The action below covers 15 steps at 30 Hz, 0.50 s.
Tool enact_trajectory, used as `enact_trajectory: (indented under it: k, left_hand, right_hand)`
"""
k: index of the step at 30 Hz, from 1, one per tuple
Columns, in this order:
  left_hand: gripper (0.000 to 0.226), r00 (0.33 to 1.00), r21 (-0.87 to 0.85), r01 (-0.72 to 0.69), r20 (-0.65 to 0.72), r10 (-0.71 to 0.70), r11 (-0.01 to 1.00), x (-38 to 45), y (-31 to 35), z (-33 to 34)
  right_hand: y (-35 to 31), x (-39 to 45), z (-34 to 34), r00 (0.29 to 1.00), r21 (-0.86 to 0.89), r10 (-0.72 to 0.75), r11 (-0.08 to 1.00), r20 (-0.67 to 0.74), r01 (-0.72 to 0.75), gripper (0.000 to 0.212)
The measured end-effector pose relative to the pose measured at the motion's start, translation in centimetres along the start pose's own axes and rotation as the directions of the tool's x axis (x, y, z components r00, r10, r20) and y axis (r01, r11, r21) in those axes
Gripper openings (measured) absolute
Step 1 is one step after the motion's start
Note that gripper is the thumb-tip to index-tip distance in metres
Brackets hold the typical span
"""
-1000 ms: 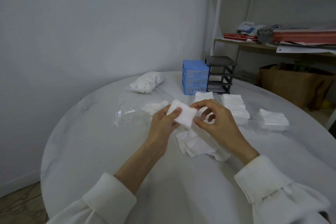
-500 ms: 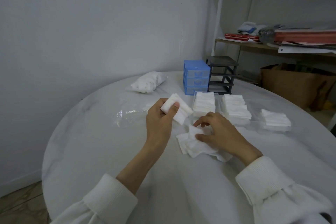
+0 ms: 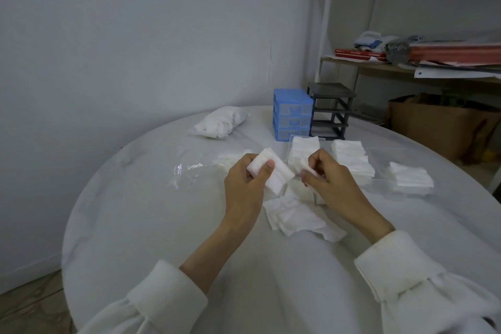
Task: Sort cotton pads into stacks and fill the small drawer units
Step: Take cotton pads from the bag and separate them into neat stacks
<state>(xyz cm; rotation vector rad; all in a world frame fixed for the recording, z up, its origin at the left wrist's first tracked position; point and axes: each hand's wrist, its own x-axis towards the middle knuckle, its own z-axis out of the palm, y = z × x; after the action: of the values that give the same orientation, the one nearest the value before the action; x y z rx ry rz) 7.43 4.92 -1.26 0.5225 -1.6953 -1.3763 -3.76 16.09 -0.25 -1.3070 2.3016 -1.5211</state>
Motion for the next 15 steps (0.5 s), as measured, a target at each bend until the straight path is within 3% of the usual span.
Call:
enact_trajectory:
  k: [6,10,15]
  left_hand:
    - [0.016,1.0,0.028,0.011,0.007,-0.011,1.0,0.0,0.0,0.0]
    - [0.011,0.997,-0.003,0.075,0.031,-0.075,0.997,0.0,-0.2,0.0]
    - [0.005,0.982,-0.071,0.18,0.076,-0.174,0.981,-0.2,-0.3,0.1]
  right_hand:
    - [-1.2,-0.2,-0.2,0.998,0.187,0.058,0.981,-0.02,-0.054,0.027]
    - [-2.5,-0.5,-0.5,0.999,0.482,0.032,0.875,0.029,-0.042,0.023]
    - [-2.8,-0.5,-0.4,0.999,0.657,0.037,0.753,0.027,-0.045,0.022]
